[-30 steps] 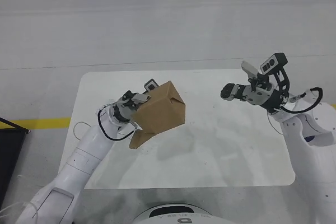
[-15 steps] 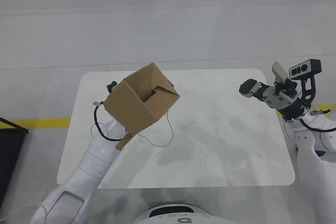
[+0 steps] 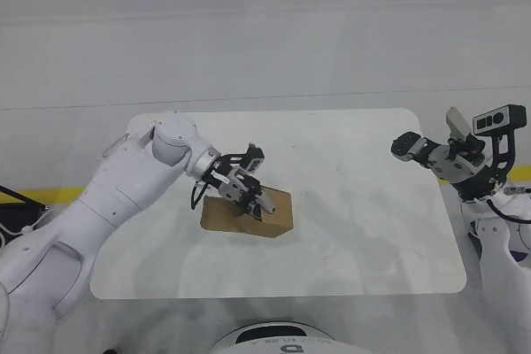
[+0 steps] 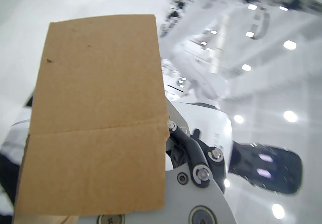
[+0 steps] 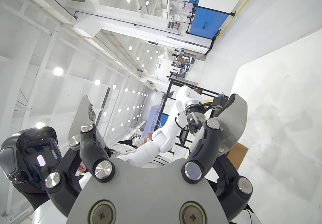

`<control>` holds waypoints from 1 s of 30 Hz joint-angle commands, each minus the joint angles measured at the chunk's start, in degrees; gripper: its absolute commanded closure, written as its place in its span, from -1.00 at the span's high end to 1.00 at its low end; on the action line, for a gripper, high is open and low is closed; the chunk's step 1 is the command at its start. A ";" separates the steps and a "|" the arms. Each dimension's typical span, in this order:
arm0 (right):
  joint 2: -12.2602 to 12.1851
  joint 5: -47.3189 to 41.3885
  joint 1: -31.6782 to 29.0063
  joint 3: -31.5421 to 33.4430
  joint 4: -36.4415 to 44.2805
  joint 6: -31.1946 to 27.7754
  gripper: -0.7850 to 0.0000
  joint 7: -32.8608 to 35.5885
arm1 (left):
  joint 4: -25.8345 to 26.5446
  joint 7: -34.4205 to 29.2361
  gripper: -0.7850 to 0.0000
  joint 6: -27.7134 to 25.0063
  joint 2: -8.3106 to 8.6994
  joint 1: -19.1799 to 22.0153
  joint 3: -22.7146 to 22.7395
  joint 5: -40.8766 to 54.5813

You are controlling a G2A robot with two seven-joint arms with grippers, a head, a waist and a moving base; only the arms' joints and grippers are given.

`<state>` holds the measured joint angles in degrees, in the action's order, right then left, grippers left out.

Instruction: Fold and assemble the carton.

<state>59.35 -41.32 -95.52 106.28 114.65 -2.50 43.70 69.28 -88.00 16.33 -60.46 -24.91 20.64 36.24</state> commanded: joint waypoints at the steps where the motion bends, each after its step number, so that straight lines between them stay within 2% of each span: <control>1: 0.03 -0.08 -0.50 0.42 0.31 0.00 1.00 0.15 | 0.74 0.00 -1.00 0.01 1.59 9.55 -10.90 -4.28; 14: 0.03 -0.10 -0.60 0.48 0.35 -0.02 1.00 0.18 | 0.95 0.00 -1.00 0.01 1.75 9.95 -10.90 -5.44; 15: 0.03 -0.10 -0.60 0.48 0.35 -0.02 1.00 0.18 | 0.95 0.00 -0.79 0.01 1.75 9.95 -10.90 -5.44; 16: 0.03 -0.10 -0.60 0.48 0.35 -0.02 1.00 0.18 | 0.95 0.00 -0.12 0.01 1.75 9.95 -10.90 -5.44; 17: 0.03 -0.10 -0.60 0.48 0.35 -0.02 1.00 0.18 | 0.95 0.00 0.94 0.01 1.75 9.95 -10.90 -5.44; 18: 0.03 -0.10 -0.60 0.48 0.35 -0.02 1.00 0.18 | 0.95 0.00 1.00 0.01 1.75 9.95 -10.90 -5.44; 26: 0.03 -0.10 -0.60 0.48 0.35 -0.02 1.00 0.18 | 0.95 0.00 1.00 0.01 1.75 9.95 -10.90 -5.44; 27: 0.06 -0.43 -1.65 -2.82 2.59 1.43 1.00 3.88 | 3.10 1.60 1.00 1.36 1.52 13.72 -10.46 -10.76; 28: 0.10 -0.54 -2.36 -5.56 4.01 2.34 1.00 6.29 | 3.10 1.60 1.00 1.36 1.52 13.72 -10.46 -10.76; 30: 0.10 -0.54 -2.36 -5.56 4.01 2.34 1.00 6.29 | 3.10 1.60 1.00 1.36 1.52 13.72 -10.46 -10.76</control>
<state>59.45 -41.84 -97.62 103.83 117.60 -0.68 46.80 71.98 -86.67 17.50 -58.95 -12.59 10.17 28.25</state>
